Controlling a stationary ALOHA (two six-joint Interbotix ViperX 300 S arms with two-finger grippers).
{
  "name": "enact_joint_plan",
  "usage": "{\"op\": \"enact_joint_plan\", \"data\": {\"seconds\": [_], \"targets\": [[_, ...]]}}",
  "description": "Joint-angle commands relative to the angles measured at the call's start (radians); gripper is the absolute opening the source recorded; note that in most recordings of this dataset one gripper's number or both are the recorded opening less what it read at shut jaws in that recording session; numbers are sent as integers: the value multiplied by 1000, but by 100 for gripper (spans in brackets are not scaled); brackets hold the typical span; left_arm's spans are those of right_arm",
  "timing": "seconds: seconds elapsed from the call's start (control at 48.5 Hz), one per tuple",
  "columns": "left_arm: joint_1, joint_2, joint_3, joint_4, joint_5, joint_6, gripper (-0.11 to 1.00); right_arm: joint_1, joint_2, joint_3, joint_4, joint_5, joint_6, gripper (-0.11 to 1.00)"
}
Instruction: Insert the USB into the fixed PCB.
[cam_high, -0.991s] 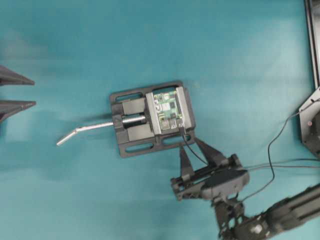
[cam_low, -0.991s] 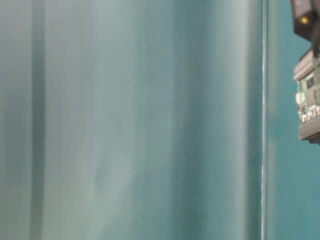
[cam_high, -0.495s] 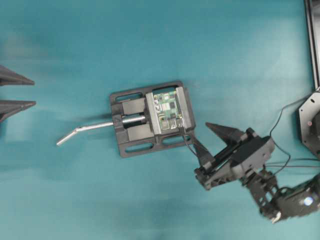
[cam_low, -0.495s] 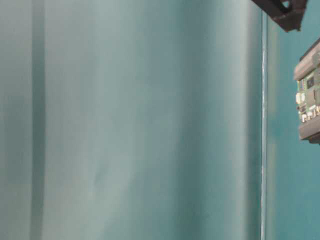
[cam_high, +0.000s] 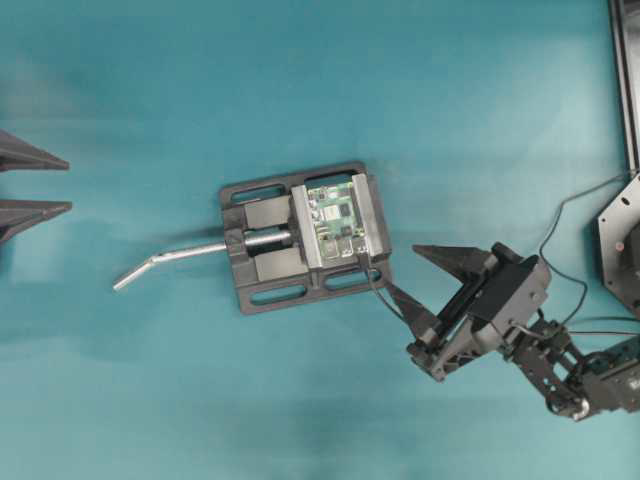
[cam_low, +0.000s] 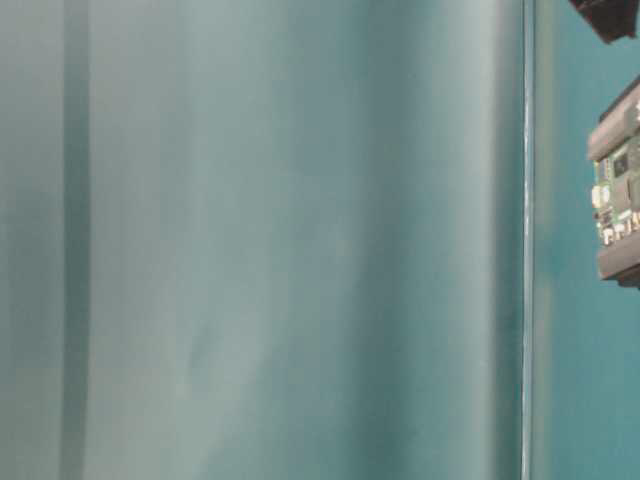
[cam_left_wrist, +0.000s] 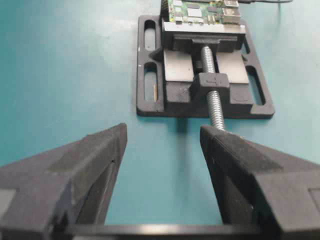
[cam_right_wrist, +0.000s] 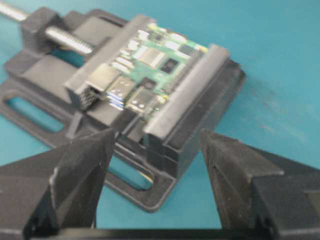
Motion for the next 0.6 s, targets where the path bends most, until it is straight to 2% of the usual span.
{"op": "enact_joint_plan", "data": {"seconds": [0.0, 0.206, 0.433, 0.578], "targets": [[3, 6, -14, 2, -5, 3, 64, -3, -38, 11, -38, 25, 0, 74], [2, 6, -14, 2, -5, 3, 64, -12, -74, 46, -84, 46, 0, 74], [3, 6, -14, 2, -5, 3, 64, -37, -137, 84, -201, 55, 0, 74], [3, 6, -14, 2, -5, 3, 64, -66, -187, 114, -258, 58, -2, 74]]}}
